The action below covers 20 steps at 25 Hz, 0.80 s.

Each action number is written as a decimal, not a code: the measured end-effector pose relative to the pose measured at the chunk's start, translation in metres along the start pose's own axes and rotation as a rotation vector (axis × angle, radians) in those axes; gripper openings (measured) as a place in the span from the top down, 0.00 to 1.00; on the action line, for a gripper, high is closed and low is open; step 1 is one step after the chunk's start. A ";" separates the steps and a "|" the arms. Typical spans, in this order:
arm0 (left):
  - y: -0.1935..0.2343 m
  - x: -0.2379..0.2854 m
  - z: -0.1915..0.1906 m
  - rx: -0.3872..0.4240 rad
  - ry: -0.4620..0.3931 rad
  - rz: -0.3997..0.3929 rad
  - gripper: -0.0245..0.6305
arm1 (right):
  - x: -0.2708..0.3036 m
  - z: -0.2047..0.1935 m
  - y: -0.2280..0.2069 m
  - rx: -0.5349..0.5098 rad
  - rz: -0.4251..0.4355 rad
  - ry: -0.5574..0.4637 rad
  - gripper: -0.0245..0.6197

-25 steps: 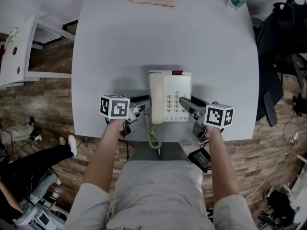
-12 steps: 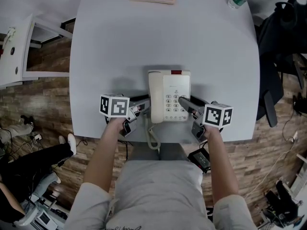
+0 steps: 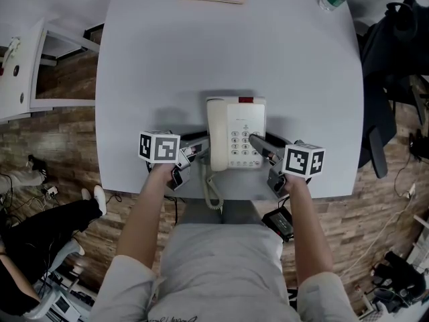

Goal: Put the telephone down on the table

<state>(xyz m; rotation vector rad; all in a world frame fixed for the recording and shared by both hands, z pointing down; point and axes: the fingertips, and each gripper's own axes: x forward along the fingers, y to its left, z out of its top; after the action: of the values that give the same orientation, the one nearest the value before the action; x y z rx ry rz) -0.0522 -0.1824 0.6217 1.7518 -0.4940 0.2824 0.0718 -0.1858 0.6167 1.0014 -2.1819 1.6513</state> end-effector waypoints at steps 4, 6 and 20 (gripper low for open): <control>0.001 -0.001 0.000 0.003 -0.006 0.006 0.74 | 0.002 0.000 0.000 -0.011 0.002 0.002 0.61; 0.001 -0.001 0.000 0.003 -0.004 0.006 0.74 | 0.002 -0.001 -0.001 -0.005 0.009 0.001 0.61; 0.002 0.001 0.002 0.018 -0.003 0.030 0.74 | 0.004 -0.001 -0.009 0.000 -0.011 0.014 0.61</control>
<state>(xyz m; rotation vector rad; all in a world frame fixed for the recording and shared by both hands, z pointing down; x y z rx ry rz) -0.0528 -0.1843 0.6233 1.7639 -0.5220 0.3061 0.0745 -0.1877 0.6257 0.9971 -2.1632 1.6481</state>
